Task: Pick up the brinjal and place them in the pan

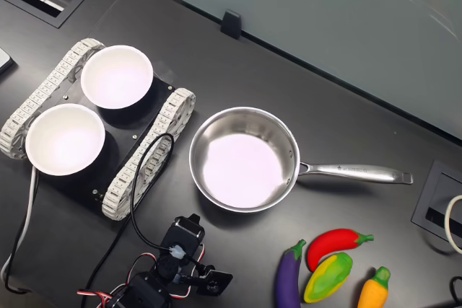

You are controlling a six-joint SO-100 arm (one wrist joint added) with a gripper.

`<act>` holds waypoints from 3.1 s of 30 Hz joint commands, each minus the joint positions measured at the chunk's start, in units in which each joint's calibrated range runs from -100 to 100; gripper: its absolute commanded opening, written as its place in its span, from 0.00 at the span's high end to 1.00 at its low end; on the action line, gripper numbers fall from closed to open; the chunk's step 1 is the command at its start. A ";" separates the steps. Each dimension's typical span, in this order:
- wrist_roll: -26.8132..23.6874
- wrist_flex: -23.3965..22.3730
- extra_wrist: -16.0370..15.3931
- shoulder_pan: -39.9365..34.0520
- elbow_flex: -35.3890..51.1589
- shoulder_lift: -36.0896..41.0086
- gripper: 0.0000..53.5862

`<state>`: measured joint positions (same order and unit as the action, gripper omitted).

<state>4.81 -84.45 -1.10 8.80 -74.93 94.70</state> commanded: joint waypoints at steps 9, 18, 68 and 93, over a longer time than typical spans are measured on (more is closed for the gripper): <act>1.17 1.67 -0.07 -2.15 1.19 0.83 1.00; 0.98 1.76 -0.07 -1.58 1.19 0.83 1.00; 2.34 -0.89 0.43 -0.54 3.37 0.83 1.00; 2.34 -1.74 4.38 -2.61 15.91 -11.31 1.00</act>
<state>6.86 -85.55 2.30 4.18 -66.79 87.21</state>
